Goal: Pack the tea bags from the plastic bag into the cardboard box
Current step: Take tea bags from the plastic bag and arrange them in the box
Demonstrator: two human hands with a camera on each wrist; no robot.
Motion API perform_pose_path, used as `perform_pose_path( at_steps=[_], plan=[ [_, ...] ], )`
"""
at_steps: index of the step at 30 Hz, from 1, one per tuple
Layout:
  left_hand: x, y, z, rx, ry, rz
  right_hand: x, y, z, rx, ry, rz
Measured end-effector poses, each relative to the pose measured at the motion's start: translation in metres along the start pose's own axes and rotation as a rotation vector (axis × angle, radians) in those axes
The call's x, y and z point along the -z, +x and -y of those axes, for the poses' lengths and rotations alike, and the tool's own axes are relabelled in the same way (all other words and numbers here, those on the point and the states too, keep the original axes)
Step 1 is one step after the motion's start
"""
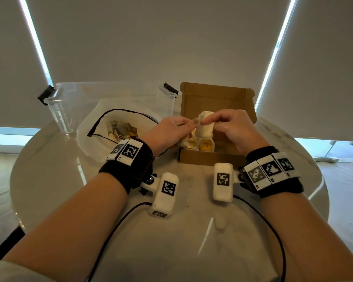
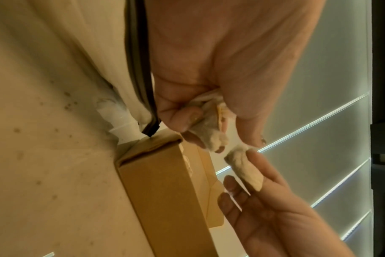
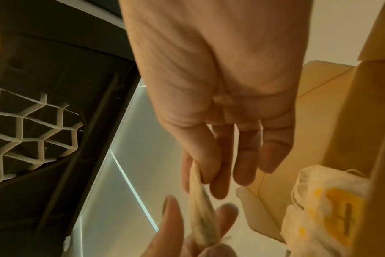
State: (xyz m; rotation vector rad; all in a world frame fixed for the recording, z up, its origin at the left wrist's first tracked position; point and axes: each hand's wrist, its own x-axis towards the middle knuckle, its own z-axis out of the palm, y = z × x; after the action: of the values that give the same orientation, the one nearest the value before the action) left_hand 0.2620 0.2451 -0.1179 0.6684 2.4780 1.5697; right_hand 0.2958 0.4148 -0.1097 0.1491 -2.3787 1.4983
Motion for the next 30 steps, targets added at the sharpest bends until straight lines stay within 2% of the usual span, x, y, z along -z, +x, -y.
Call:
perform_pose_path(
  at_steps=[3, 6, 8, 12, 16, 21, 23, 26, 30],
  plan=[
    [-0.002, 0.001, 0.001, -0.013, 0.005, 0.016, -0.002, 0.001, 0.003, -0.037, 0.085, 0.027],
    [0.0, 0.002, 0.003, -0.02, -0.024, -0.026, 0.0, 0.002, 0.004, -0.105, 0.215, 0.097],
    [-0.001, 0.002, 0.004, -0.026, -0.044, -0.04, 0.0, 0.002, 0.005, -0.135, 0.261, 0.091],
    [-0.002, 0.001, 0.004, -0.04, 0.001, -0.019, -0.006, 0.003, 0.001, -0.15, 0.121, 0.039],
    [-0.001, 0.001, 0.006, -0.049, 0.111, -0.017, -0.013, 0.0, 0.0, -0.177, 0.022, 0.091],
    [0.002, 0.005, 0.011, 0.024, 0.258, -0.052, 0.005, 0.003, -0.006, -0.225, -0.156, -0.02],
    [0.003, 0.006, 0.012, 0.064, 0.317, -0.035, 0.01, 0.004, -0.007, -0.303, -0.18, 0.061],
    [0.003, 0.007, 0.012, 0.102, 0.285, -0.024, 0.006, 0.006, -0.008, -0.376, -0.287, 0.225],
    [0.0, 0.008, 0.011, 0.186, 0.12, -0.001, -0.002, 0.012, -0.011, -0.399, -0.379, 0.267]
  ],
)
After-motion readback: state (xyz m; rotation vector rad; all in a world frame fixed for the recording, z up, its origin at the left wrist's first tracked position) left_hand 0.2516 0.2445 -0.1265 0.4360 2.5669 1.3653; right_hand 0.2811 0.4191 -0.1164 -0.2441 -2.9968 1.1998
